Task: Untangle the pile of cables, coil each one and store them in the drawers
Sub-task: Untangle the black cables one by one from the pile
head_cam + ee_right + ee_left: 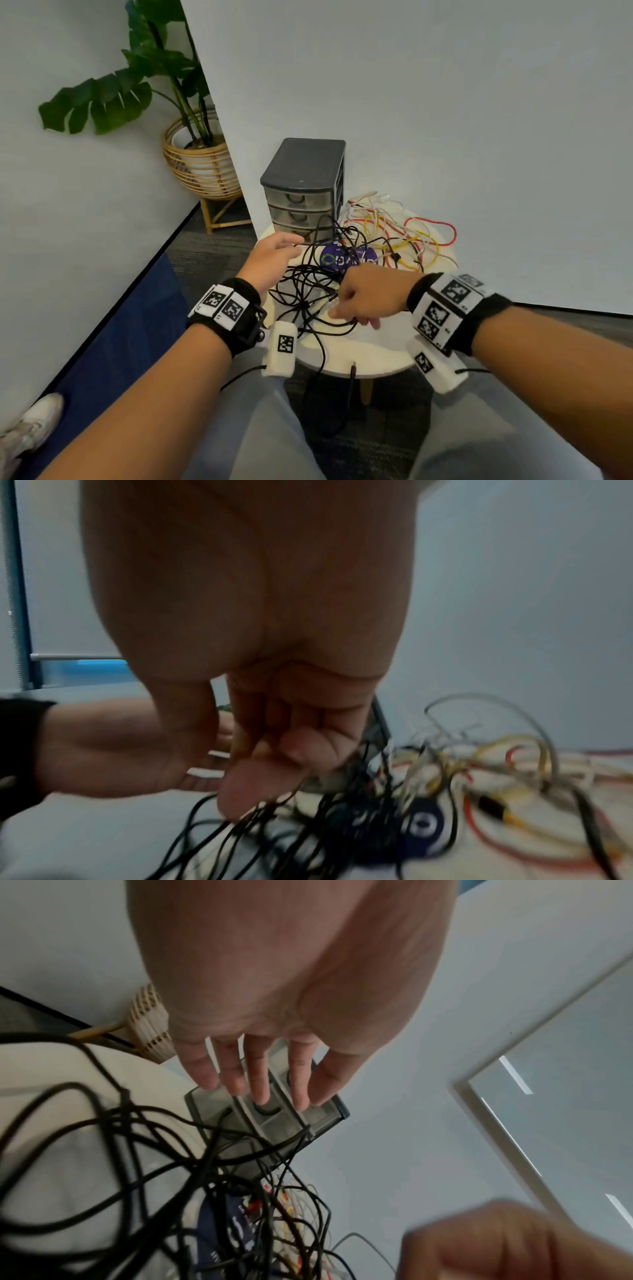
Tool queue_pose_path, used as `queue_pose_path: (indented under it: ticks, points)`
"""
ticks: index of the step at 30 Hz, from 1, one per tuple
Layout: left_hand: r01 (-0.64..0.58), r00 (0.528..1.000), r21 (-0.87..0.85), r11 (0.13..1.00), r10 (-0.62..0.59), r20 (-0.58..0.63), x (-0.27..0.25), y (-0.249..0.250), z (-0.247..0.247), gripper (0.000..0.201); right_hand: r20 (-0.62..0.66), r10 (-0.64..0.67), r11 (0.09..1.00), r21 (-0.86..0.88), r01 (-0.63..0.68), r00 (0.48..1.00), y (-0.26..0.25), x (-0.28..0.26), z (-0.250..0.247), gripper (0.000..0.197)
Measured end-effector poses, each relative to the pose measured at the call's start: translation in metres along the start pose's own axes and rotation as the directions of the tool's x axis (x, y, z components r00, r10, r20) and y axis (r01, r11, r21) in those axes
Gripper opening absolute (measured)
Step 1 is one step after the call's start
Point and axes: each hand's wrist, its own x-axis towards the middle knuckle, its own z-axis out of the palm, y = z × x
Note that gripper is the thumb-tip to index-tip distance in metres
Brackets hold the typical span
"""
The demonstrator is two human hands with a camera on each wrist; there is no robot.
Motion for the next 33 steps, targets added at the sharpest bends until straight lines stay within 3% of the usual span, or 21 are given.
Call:
queue_pose_path:
  ticks: [3, 7, 9, 13, 17, 22, 25, 27, 30, 33]
  points:
    - [0.039, 0.999, 0.016, 0.999, -0.039, 0.031, -0.011, -0.006, 0.0, 0.024, 0.085, 0.071, 0.997, -0.038, -0.068, 0.994, -0.016, 0.01, 0.035, 0.051]
    - [0.058, 0.996, 0.048, 0.997, -0.061, 0.068, -0.019, -0.007, -0.001, 0.024, 0.011, 0.074, 0.997, -0.009, -0.073, 0.997, -0.025, 0.024, 0.057, 0.03]
    - [0.069, 0.992, 0.067, 0.995, -0.076, 0.096, -0.022, -0.006, -0.003, 0.025, -0.028, 0.07, 0.997, 0.031, -0.069, 0.997, -0.024, 0.028, 0.057, 0.031]
    - [0.061, 0.992, 0.091, 0.994, -0.07, 0.101, -0.019, -0.008, -0.006, 0.025, -0.187, 0.034, 0.994, 0.104, -0.014, 0.982, -0.016, 0.017, 0.032, 0.024]
    - [0.028, 0.996, 0.107, 0.994, -0.037, 0.085, -0.016, -0.01, -0.001, 0.029, -0.373, 0.044, 0.968, 0.244, 0.052, 0.927, 0.003, 0.007, 0.001, 0.027]
    - [0.015, 0.965, 0.165, 0.986, -0.058, 0.256, -0.016, -0.019, 0.006, 0.043, -0.466, 0.062, 0.941, 0.322, 0.104, 0.883, 0.022, 0.001, -0.016, 0.026]
    - [-0.059, 0.945, 0.267, 0.962, -0.032, 0.324, -0.016, -0.023, 0.011, 0.065, -0.543, 0.071, 0.913, 0.372, 0.164, 0.837, 0.029, 0.001, -0.022, 0.025]
    - [-0.117, 0.945, 0.311, 0.943, 0.01, 0.327, -0.016, -0.024, 0.016, 0.069, -0.559, 0.076, 0.903, 0.39, 0.181, 0.826, 0.03, 0.003, -0.026, 0.025]
    - [-0.15, 0.95, 0.346, 0.926, 0.039, 0.309, -0.014, -0.027, 0.022, 0.062, -0.531, 0.015, 0.944, 0.286, 0.163, 0.847, 0.024, 0.006, -0.034, 0.022]
    - [-0.1, 0.953, 0.265, 0.959, 0.016, 0.303, -0.012, -0.025, 0.021, 0.045, -0.46, -0.089, 0.986, 0.083, 0.143, 0.884, 0.017, 0.013, -0.042, 0.016]
